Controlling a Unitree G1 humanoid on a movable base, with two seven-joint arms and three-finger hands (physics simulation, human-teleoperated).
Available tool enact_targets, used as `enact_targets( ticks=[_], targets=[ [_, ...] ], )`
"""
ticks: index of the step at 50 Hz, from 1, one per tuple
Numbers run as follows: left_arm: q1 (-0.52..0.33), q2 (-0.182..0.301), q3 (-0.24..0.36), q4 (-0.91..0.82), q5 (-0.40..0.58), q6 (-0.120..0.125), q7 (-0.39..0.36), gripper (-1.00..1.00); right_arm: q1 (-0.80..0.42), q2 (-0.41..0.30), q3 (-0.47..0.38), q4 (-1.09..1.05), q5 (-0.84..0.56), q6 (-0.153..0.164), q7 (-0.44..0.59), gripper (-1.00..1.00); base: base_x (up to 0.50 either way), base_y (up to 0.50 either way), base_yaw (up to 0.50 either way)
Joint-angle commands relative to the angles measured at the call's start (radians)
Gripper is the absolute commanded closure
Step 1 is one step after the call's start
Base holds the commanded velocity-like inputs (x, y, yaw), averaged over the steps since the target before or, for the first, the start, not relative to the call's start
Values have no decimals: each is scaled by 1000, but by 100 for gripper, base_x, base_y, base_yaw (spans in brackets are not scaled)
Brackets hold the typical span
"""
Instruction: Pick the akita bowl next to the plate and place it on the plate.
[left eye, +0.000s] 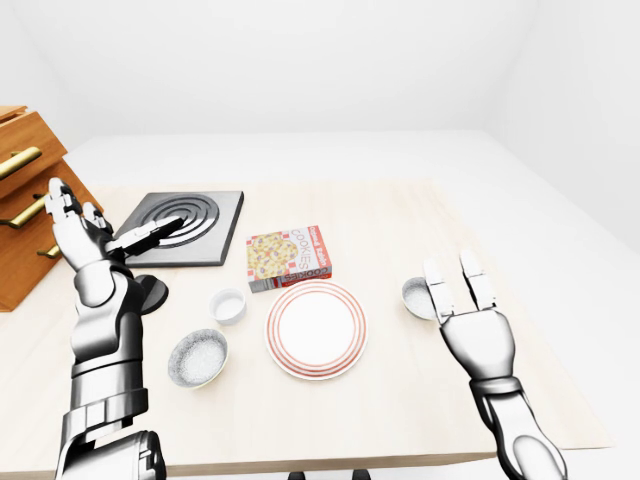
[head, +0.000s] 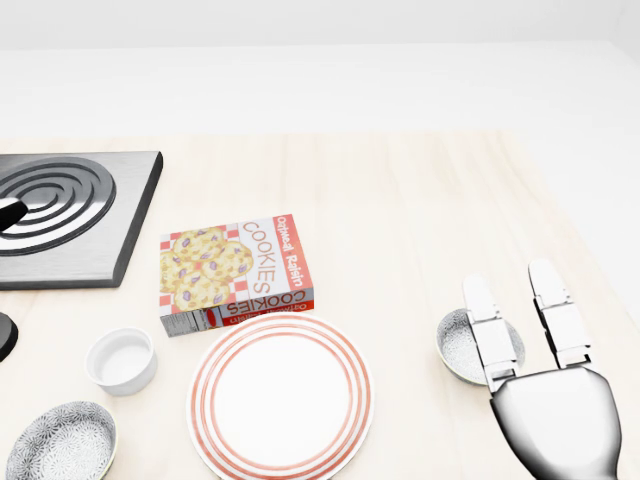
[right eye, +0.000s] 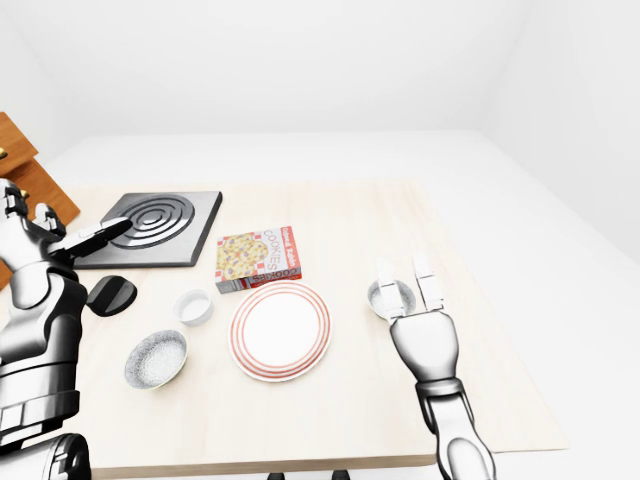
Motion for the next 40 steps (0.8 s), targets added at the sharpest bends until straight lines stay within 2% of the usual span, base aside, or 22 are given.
enact_targets(
  ticks=[1,33,36,40],
  targets=[
    [0,-1,-1,3,1,0,0,-100,-17,-9,9,39,6,0,0,-100,0,0,0],
    [-1,-5,-4,7,6,0,0,-100,-48,-21,26,135,25,0,0,-100,0,0,0],
    [-4,-6,-6,23,7,-11,-3,-100,-57,-23,26,152,31,0,0,-100,0,0,0],
    [-1,-5,-5,12,5,-4,-1,-100,-58,-25,26,155,35,0,0,-100,0,0,0]
  ],
)
